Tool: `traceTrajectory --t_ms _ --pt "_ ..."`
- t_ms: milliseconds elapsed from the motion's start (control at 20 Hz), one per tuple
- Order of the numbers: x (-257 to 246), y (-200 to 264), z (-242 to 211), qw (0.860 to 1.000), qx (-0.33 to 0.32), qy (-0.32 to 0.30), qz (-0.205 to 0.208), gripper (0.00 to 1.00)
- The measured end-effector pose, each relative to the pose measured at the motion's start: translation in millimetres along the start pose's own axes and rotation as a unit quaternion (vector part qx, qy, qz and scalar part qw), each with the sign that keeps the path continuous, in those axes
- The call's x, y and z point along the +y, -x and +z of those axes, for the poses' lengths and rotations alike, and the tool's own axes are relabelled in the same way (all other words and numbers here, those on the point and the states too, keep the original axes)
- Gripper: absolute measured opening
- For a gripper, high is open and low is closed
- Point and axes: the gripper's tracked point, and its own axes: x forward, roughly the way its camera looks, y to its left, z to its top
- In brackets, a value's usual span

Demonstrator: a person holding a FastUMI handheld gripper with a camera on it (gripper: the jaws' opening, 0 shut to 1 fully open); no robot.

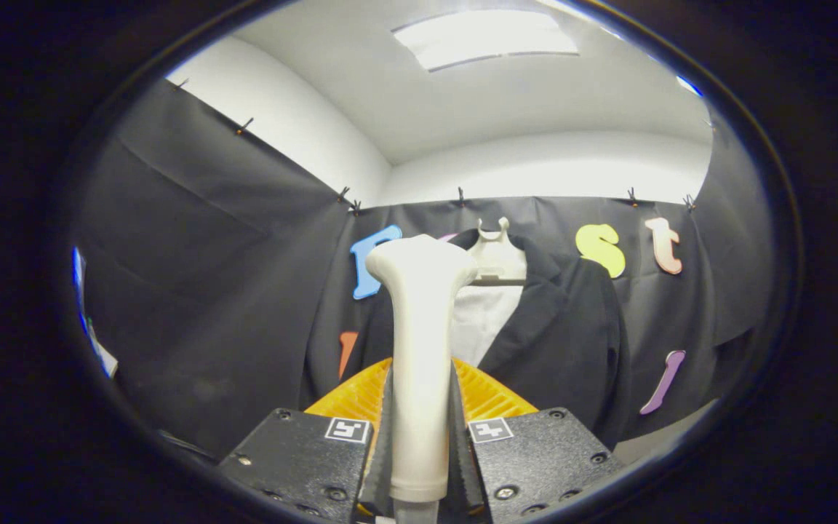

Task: Iron the clothes twice with a garment steamer, once on the left side and once on the right side.

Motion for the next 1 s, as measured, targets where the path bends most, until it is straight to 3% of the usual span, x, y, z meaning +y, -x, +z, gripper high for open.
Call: traceTrajectory --t_ms 350,1000 --pt "-7.9 -27.6 13.4 0.999 -0.028 0.015 -0.015 0.36" --pt "-4.5 -15.7 -15.8 0.999 0.027 0.023 -0.007 0.36"
